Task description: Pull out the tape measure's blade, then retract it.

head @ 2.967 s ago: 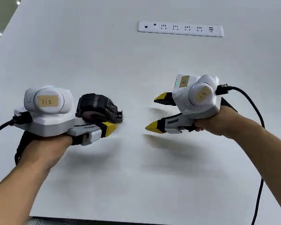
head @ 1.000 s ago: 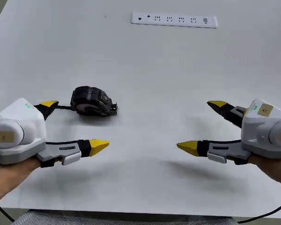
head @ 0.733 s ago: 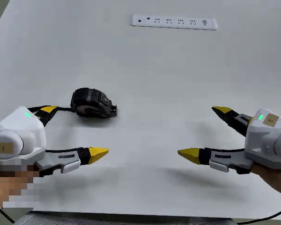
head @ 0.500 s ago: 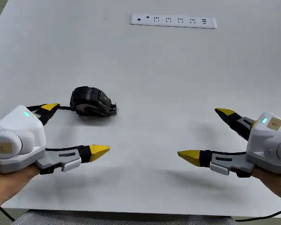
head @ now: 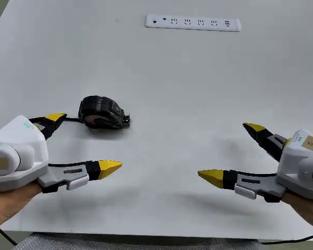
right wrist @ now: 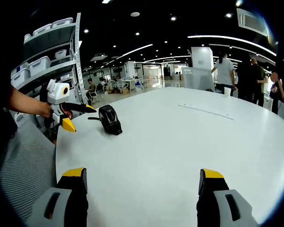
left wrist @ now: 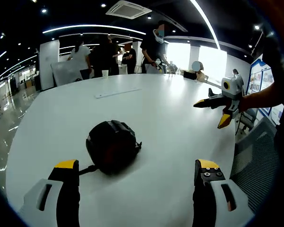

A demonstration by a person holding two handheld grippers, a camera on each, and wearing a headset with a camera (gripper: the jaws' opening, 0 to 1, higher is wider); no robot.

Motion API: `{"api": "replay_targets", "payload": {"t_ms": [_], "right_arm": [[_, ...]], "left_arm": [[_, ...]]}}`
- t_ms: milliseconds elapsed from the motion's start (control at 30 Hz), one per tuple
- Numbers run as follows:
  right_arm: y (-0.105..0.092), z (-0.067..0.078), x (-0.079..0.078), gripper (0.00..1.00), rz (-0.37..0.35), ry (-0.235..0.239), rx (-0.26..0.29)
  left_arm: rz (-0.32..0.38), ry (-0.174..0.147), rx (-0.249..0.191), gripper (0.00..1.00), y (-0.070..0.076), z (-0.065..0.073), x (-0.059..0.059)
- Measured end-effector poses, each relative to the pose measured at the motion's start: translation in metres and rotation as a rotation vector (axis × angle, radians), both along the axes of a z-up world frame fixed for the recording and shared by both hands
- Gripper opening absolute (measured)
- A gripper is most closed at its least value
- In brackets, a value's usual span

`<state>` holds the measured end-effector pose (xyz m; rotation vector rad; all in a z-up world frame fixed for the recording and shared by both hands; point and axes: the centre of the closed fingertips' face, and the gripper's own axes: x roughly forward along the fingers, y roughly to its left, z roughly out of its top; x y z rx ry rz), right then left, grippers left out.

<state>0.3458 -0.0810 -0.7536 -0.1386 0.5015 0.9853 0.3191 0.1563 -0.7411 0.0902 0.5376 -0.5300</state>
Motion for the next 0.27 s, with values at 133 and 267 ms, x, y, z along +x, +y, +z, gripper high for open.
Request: {"api": "replay_targets", "payload": {"t_ms": [133,267], "right_arm": [[-0.0005,0.0001,-0.0001,0.99,-0.002,0.0,0.004],[0.0001,0.0,-0.0009,0.99,0.001,0.0,0.005]], "left_arm": [[-0.008,-0.006,0.016,0.99,0.0003,0.0003,0.0001],[-0.008,-0.006,0.018,0.99,0.0005,0.0002,0.0005]]}}
